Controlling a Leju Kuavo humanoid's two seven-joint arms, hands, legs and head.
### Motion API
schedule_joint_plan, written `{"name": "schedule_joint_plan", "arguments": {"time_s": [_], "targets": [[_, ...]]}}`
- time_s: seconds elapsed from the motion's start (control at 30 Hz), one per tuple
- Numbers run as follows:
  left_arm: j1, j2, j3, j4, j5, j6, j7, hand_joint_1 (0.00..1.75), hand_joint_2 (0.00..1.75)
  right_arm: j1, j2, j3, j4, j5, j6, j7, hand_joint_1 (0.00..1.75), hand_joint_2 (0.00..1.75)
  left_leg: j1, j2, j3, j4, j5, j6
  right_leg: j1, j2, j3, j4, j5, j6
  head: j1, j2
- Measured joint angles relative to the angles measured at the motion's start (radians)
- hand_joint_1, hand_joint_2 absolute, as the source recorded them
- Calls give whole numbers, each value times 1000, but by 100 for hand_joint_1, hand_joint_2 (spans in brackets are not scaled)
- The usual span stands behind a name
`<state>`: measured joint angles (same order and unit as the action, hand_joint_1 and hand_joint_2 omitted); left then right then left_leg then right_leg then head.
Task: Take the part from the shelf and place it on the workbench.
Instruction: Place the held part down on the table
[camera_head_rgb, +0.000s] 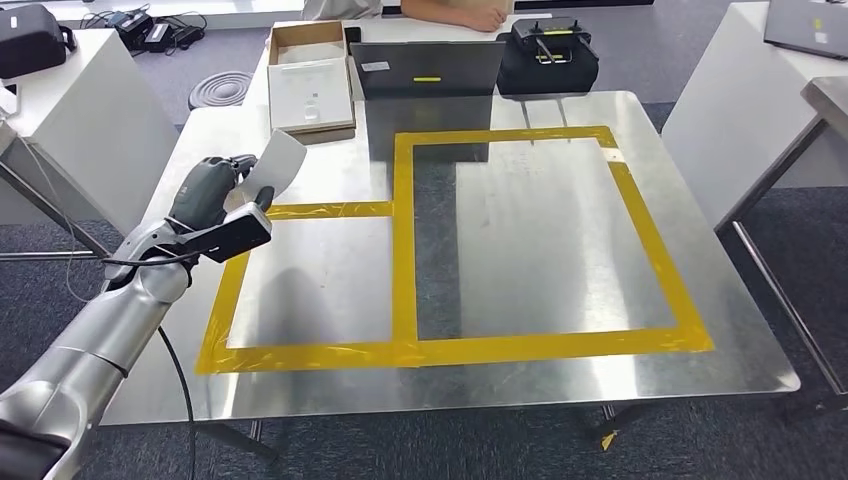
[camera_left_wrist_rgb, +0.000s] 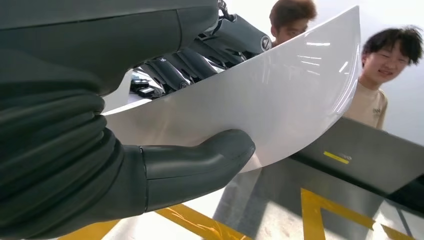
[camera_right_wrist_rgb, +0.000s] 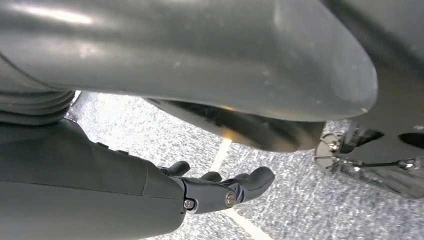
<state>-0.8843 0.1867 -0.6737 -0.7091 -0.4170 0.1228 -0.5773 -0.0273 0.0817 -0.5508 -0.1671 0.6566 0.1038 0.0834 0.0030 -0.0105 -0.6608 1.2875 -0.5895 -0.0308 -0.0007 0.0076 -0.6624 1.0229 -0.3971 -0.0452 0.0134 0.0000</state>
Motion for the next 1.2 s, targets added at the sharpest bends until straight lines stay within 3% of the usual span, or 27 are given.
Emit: {"name": "schedule_joint_plan", "arguments": {"time_s": [0.03,0.07,0.1,0.13,0.17,0.2,0.27,0.33,0.43,0.57,0.63,0.77,0.83,0.9,0.97,1.03,1.07,1.1,1.17,1.2], "targets": [[1,-6,-11,3,-1,-1,-4,131,175,0,0,0,0,2,1,0,0,0,3,1,-26,26,-23,-4,-1,1,6,0,-7,1,0,0],[1,-12,-21,6,-2,-1,-9,87,175,0,0,0,0,3,1,0,0,0,5,2,-40,28,-28,-7,-2,1,12,1,-13,3,0,0],[2,-19,-30,9,-2,-1,-13,44,175,0,0,0,0,4,1,-1,0,0,7,3,-37,-2,-4,-9,-3,2,19,3,-19,6,0,0],[1,-27,-40,11,-3,4,-17,0,175,0,0,0,0,4,2,-1,0,0,9,4,-21,-58,39,-10,-5,3,26,5,-26,10,0,0],[1,-35,-49,14,-6,11,-20,0,175,0,0,0,0,4,2,-2,0,0,11,4,2,-124,84,-11,-6,3,32,8,-32,15,0,0],[0,-44,-59,17,-9,20,-22,0,175,-1,0,-1,0,4,2,-2,0,0,10,4,21,-185,108,-10,-7,4,35,11,-38,21,-1,0],[3,-64,-78,22,-14,32,-31,0,87,-3,-1,-1,0,2,1,-3,0,0,8,5,40,-241,124,4,-5,4,34,15,-44,34,-2,0],[9,-83,-91,26,-11,34,-42,0,0,-3,-1,-3,0,2,1,-2,0,0,8,5,43,-244,131,16,-2,3,33,15,-47,32,-1,0],[12,-100,-103,31,-8,33,-46,0,0,-1,-3,-4,0,2,2,2,0,0,8,3,44,-246,135,21,2,2,38,10,-44,9,-1,0],[11,-105,-113,33,6,35,-58,0,0,-1,-4,-5,0,2,4,19,0,0,6,2,45,-246,132,31,2,2,44,0,-42,13,-1,0],[11,-104,-114,33,15,35,-65,0,0,-1,-5,-5,0,2,3,28,0,0,5,2,45,-246,131,34,1,2,46,-3,-42,25,-1,0],[11,-98,-116,30,26,36,-68,0,0,-1,-5,-6,0,3,1,33,0,0,-4,3,44,-242,130,46,-9,1,50,-13,-36,67,-2,0],[10,-93,-117,21,35,35,-67,0,0,-1,-5,-6,0,5,-1,31,0,0,-1,5,50,-254,140,56,-10,1,50,-11,-38,76,-2,0],[9,-87,-119,8,42,35,-65,0,0,-1,-5,-6,0,8,-2,28,0,0,6,9,56,-273,153,63,-9,0,30,38,-79,78,1,0],[10,-81,-122,-4,44,35,-63,0,0,-1,-5,-6,0,11,-3,25,0,0,8,13,53,-279,160,64,-13,-2,-19,164,-155,80,3,0],[15,-74,-126,-13,44,35,-60,0,0,-1,-5,-6,0,13,-4,21,0,0,10,14,47,-277,164,58,-19,-3,-56,269,-196,85,3,0],[17,-70,-128,-17,43,35,-58,0,0,-1,-6,-6,0,14,-4,20,0,0,13,15,42,-275,167,54,-22,-3,-50,270,-189,88,2,0],[18,-67,-130,-21,42,35,-56,0,0,-2,-6,-6,0,15,-5,18,0,0,17,15,38,-271,169,48,-26,-3,-23,230,-166,92,2,0],[17,-60,-132,-30,41,35,-54,0,0,-4,-7,-6,0,17,-5,16,0,0,26,14,26,-260,172,32,-33,-3,61,94,-119,101,3,0],[16,-57,-133,-34,41,36,-54,0,0,-5,-6,-6,0,18,-5,16,0,0,27,12,21,-255,173,21,-34,0,85,51,-103,99,3,0]]}}
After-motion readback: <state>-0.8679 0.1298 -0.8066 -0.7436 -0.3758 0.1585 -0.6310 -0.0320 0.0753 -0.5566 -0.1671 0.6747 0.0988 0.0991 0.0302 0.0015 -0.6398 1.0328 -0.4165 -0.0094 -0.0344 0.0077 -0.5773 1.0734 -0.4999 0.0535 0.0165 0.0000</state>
